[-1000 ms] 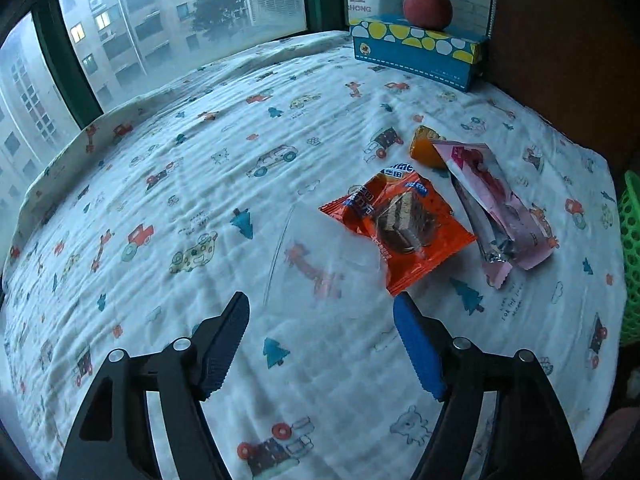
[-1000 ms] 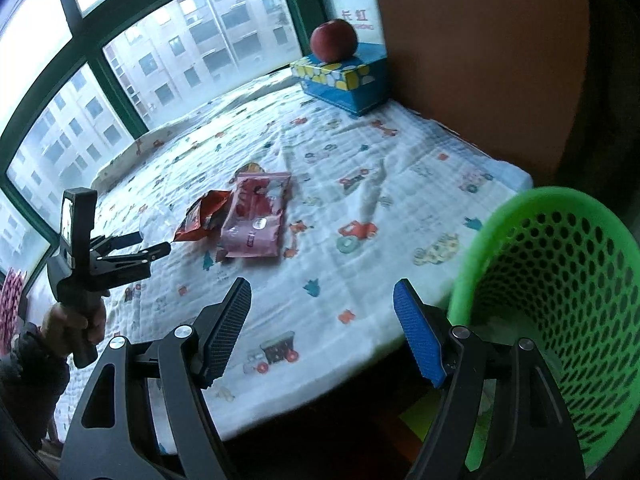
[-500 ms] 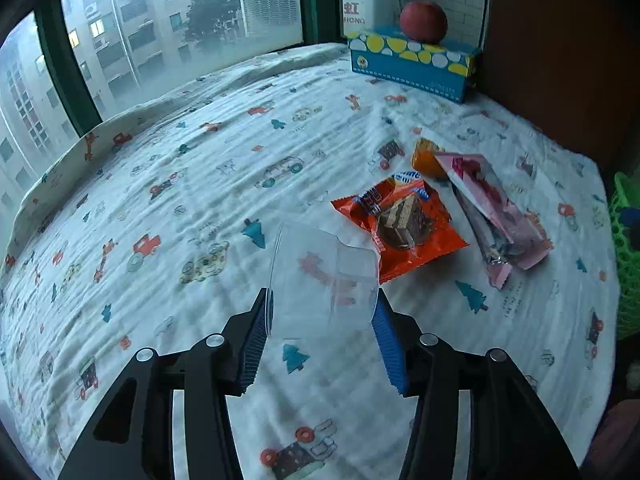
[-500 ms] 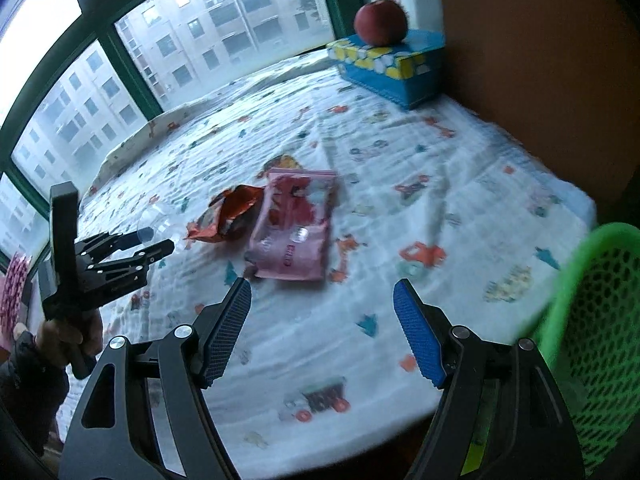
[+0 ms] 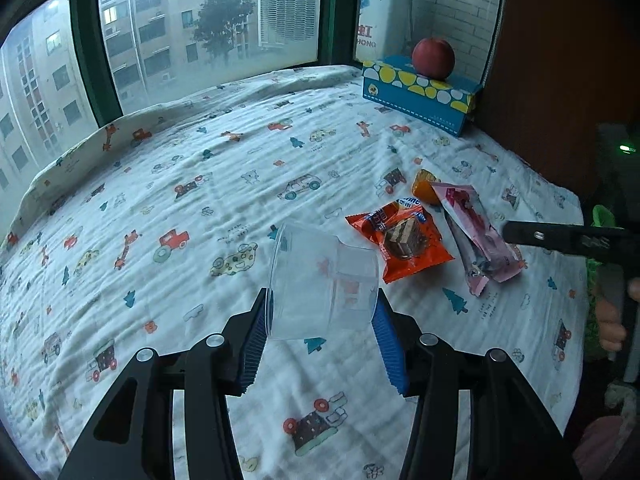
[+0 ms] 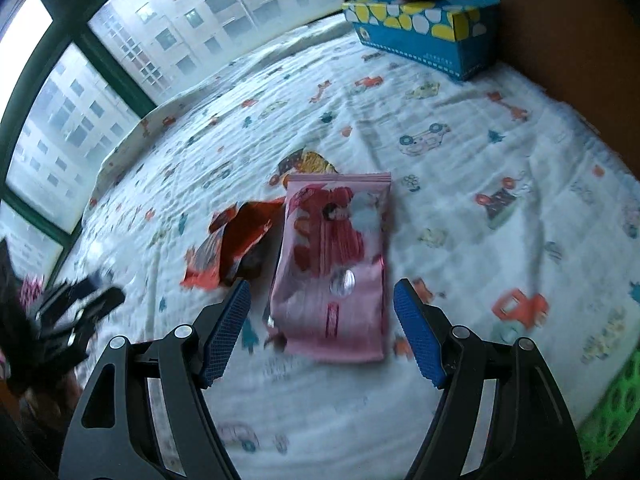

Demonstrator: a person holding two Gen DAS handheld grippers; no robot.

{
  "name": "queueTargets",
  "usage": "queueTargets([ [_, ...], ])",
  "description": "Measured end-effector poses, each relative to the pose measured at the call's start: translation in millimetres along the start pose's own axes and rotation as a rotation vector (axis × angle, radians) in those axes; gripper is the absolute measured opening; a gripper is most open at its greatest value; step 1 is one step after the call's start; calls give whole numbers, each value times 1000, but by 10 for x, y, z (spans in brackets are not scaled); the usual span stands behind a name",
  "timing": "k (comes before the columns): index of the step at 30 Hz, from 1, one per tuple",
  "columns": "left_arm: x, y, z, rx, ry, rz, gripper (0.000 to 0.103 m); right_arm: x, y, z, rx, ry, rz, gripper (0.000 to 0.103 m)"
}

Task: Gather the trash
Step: 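Grasp the clear plastic bag with the left tool while the right tool grasps the pink wipes pack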

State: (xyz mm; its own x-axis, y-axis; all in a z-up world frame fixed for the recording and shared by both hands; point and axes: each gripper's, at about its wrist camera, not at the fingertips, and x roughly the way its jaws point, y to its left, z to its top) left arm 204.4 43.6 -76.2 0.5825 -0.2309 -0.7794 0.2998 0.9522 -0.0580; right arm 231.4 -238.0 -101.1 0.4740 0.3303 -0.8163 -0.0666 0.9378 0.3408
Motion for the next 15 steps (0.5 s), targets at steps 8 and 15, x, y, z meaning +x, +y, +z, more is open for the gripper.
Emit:
queueTargets([
  [8,-38,115,-57,-31,-4,-1,48,320,115,156,-29,37,-72,76],
  [15,-20,196,-109,-58,4,-6,48,464,225,119,-94,38,-206,73],
])
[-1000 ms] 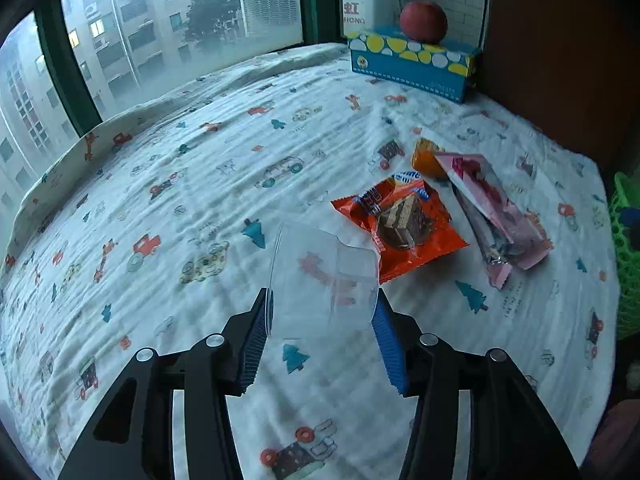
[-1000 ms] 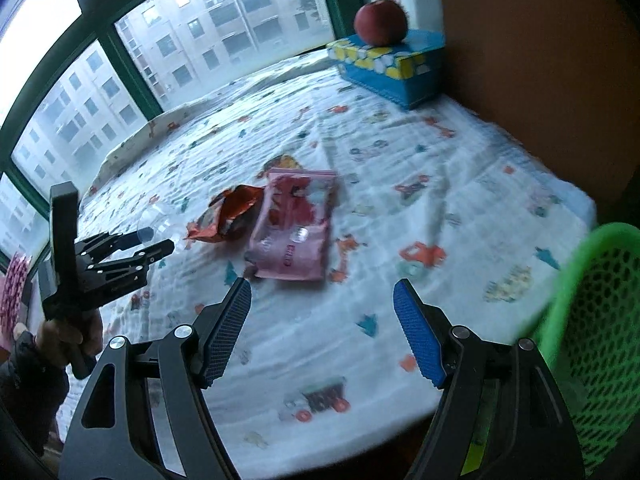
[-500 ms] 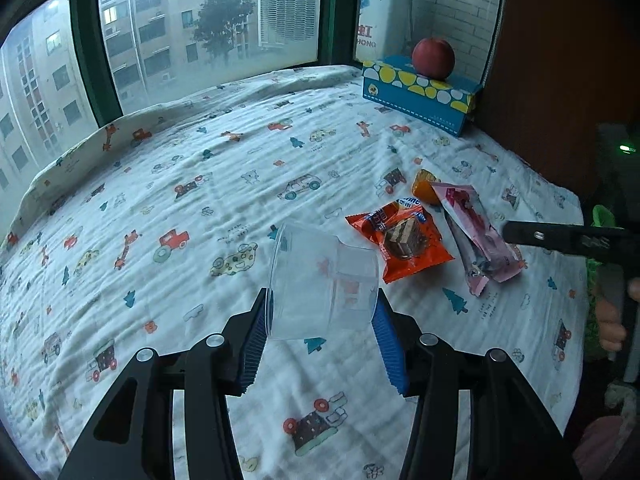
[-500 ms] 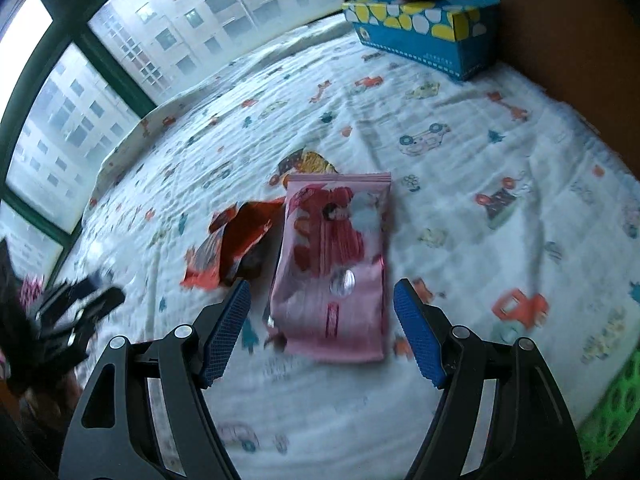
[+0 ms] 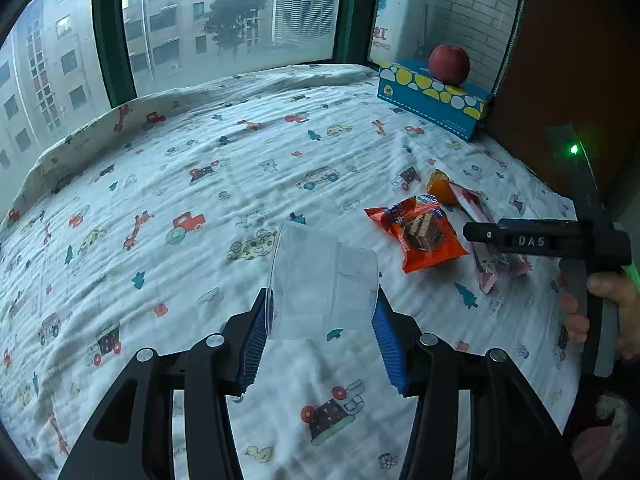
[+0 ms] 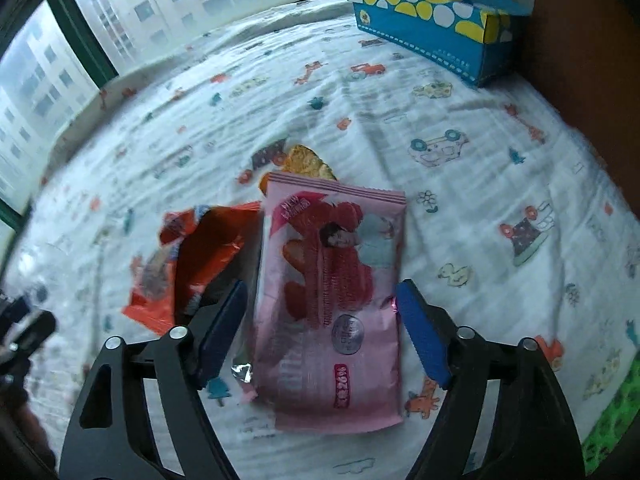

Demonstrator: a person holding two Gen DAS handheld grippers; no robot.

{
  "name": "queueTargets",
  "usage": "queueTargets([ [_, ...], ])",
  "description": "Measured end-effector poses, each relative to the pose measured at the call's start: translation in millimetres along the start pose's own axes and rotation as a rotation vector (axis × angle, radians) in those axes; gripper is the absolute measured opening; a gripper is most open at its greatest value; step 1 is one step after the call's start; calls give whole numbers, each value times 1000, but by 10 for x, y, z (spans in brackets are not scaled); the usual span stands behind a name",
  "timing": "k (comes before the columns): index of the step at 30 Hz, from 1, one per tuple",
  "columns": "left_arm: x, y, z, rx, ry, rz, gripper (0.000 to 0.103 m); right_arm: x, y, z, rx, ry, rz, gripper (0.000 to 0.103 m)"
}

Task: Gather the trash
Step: 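Grasp the clear plastic bag with the left tool while the right tool grasps the pink wipes pack, then carry the pink wipes pack in the right tool into the basket and release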

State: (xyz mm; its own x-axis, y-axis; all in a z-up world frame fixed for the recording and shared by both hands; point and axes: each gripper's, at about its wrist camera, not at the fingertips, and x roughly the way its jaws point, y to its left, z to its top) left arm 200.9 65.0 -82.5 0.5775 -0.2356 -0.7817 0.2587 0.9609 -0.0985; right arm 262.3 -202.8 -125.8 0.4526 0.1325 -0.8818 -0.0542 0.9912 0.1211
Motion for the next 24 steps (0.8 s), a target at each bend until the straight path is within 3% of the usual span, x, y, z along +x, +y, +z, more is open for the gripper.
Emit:
queueTargets([
  [4,-8,11,-10,-8,0,-2,49,-10,-29,-47,-15,-6,-17,61],
  [7,-22,-5,-9,-13,-3,-9,49,-65,-50,-75,-6,-10,18,56],
  [24,-340,-501,12,32,-48,-69,48,-999,-278,-561,20,-126,59,54],
])
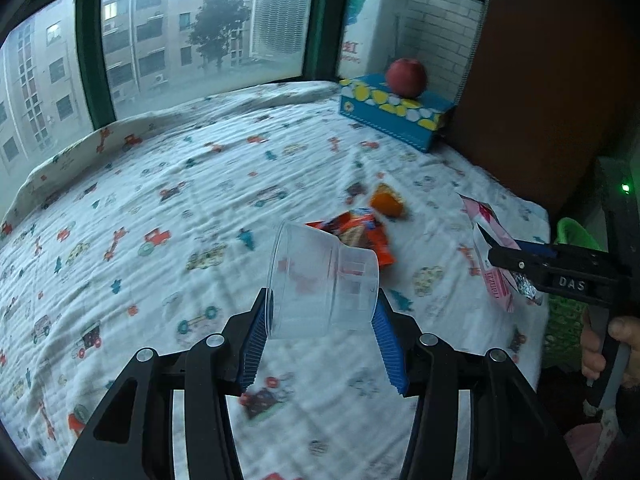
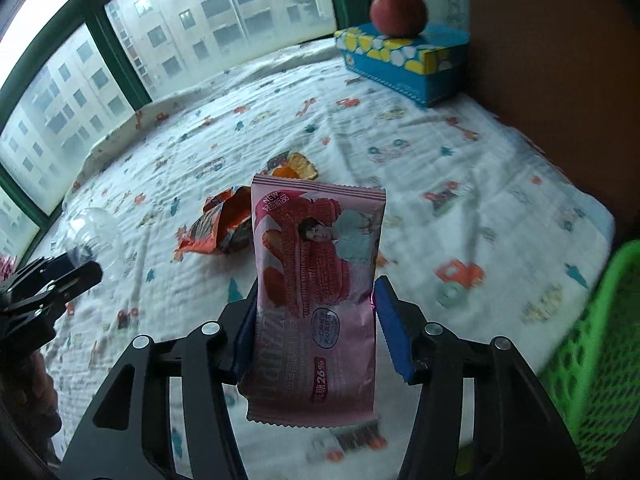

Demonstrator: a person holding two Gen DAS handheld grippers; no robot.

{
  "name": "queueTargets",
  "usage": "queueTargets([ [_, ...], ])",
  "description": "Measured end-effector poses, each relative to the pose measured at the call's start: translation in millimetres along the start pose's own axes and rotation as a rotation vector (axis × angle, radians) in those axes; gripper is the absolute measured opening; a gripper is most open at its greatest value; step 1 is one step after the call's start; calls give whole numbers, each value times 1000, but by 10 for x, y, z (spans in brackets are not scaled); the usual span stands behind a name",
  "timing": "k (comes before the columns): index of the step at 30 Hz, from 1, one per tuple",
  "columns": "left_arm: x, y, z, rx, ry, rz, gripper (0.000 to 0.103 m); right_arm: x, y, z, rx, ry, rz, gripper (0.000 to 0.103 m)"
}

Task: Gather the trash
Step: 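Carry the pink wipes pack in the right tool into the basket and release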

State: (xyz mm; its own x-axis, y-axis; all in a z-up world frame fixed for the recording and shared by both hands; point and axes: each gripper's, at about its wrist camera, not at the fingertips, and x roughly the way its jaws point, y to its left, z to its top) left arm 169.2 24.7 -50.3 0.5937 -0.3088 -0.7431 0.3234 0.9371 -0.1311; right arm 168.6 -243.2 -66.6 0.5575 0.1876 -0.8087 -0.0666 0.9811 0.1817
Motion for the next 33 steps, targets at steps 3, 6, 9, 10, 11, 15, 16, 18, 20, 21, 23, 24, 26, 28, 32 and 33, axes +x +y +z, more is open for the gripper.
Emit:
queueTargets([
  [3,-30,-185,-5,23,-3,-21,48,-195,-121,-103,18,-19,-11,54],
  [6,-57,-378,0,40,-6,-46,48,-391,-268,-208,41,-39,-25,54],
  [9,-80,-613,14,61,-10,-75,48,-569,-424,-282,63,-56,-39,54],
  [10,-85,-670,17,68,-11,-80,48,-641,-491,-312,71,-64,-47,54],
  [11,-92,-756,26,78,-13,-90,48,-684,-537,-328,76,-70,-53,54],
  [15,-106,-1048,72,112,-19,-123,48,-884,-780,-421,112,-90,-85,54],
  [16,-105,-1131,83,123,-20,-132,48,-922,-842,-447,121,-93,-92,54],
  [18,-99,-1286,101,143,-20,-146,48,-1009,-992,-512,143,-100,-112,54],
  [20,-93,-1464,129,165,-21,-164,48,-1079,-1132,-573,162,-102,-129,54],
  [21,-87,-1529,140,172,-22,-171,48,-1115,-1210,-610,174,-103,-141,54],
  [23,-77,-1700,162,192,-22,-189,48,-1175,-1353,-676,195,-103,-165,55],
  [24,-75,-1773,164,201,-22,-196,48,-1203,-1416,-702,202,-103,-173,55],
  [26,-66,-1932,182,218,-21,-215,48,-1271,-1560,-768,221,-106,-192,56],
  [28,-52,-2073,194,230,-19,-232,49,-1326,-1707,-832,243,-105,-210,56],
  [32,-30,-2351,219,259,-16,-263,48,-1393,-1904,-930,272,-103,-239,57],
  [33,-27,-2401,224,266,-16,-267,48,-1403,-1957,-956,281,-101,-243,57],
])
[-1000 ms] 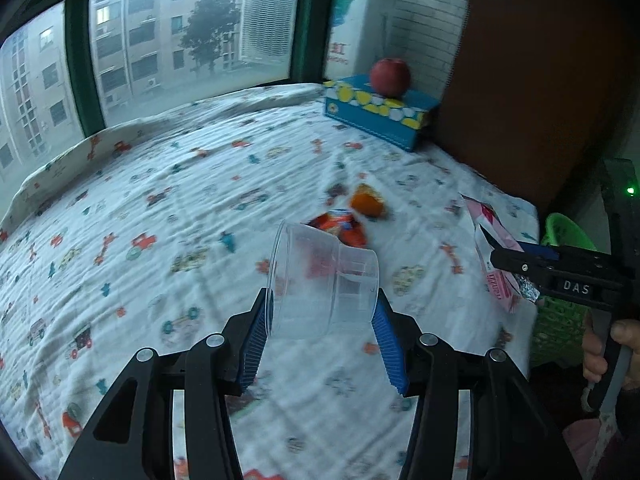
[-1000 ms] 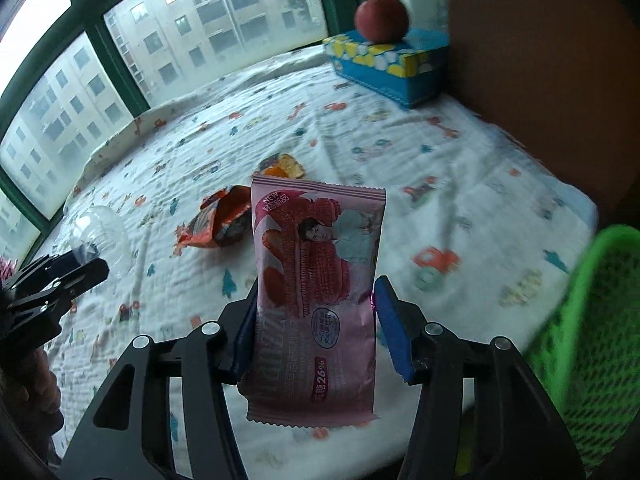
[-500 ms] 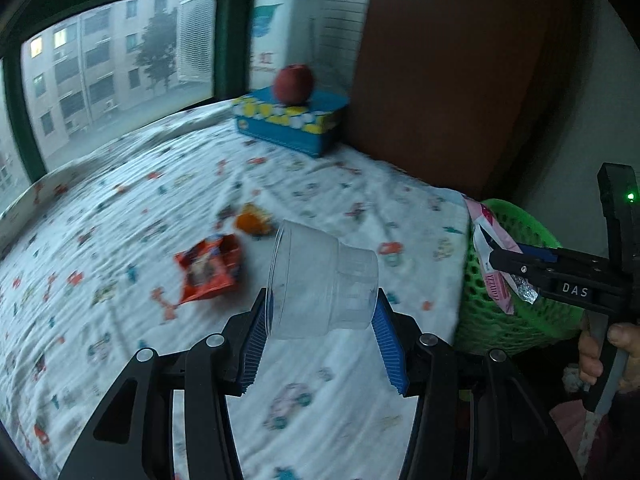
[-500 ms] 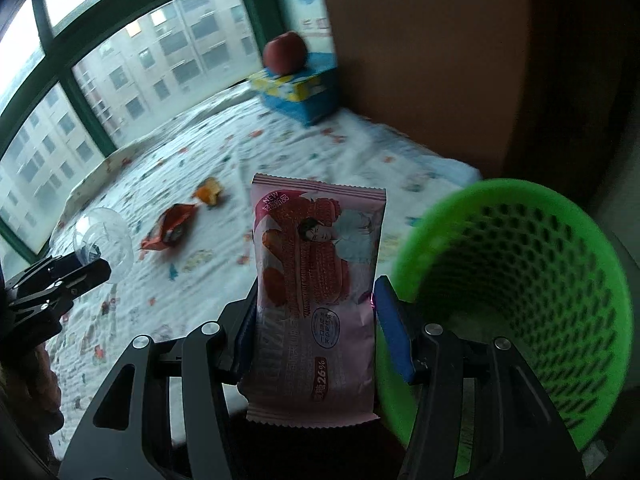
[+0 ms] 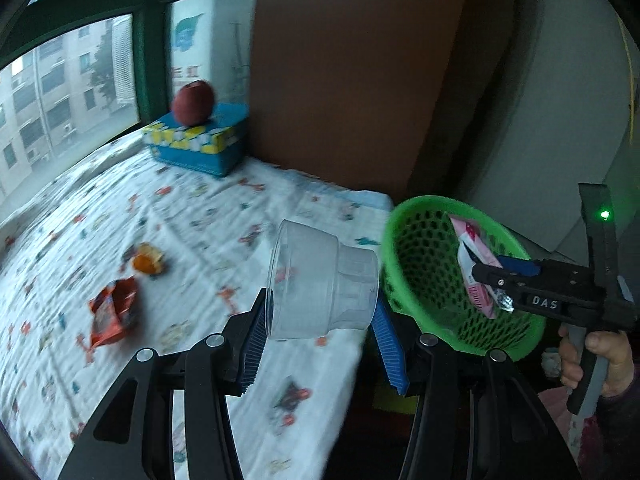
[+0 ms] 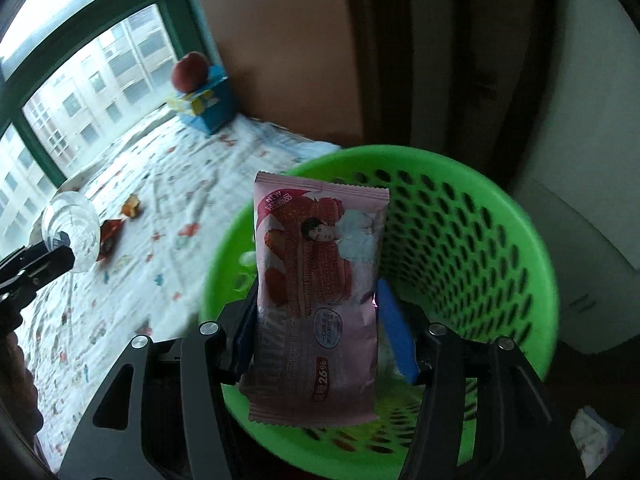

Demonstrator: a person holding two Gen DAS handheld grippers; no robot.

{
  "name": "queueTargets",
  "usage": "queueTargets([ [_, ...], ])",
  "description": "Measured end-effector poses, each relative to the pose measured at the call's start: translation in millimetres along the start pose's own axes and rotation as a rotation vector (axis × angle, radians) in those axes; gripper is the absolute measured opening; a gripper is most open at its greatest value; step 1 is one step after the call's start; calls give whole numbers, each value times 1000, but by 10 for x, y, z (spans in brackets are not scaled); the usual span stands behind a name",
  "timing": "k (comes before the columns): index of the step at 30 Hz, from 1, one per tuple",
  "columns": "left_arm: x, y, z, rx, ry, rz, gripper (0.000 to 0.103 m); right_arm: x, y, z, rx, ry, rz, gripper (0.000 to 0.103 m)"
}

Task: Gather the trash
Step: 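Carry the pink wipes pack in the right tool into the basket and release, then drop the clear plastic bag from the left tool into the basket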

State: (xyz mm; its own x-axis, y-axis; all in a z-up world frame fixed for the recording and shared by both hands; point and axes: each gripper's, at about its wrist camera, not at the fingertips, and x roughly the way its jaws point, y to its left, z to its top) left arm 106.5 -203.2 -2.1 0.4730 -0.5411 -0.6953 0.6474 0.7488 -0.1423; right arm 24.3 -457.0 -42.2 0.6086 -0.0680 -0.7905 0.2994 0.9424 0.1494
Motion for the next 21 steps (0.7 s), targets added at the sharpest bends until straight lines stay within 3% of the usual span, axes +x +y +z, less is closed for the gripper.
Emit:
queueTargets([
  [13,332,-578,239,81,30,-51,49,-56,-416,-129,67,-3,-9,74],
  [21,544,-783,284,99,63,-81,49,-278,-572,-173,86,-37,-12,75],
])
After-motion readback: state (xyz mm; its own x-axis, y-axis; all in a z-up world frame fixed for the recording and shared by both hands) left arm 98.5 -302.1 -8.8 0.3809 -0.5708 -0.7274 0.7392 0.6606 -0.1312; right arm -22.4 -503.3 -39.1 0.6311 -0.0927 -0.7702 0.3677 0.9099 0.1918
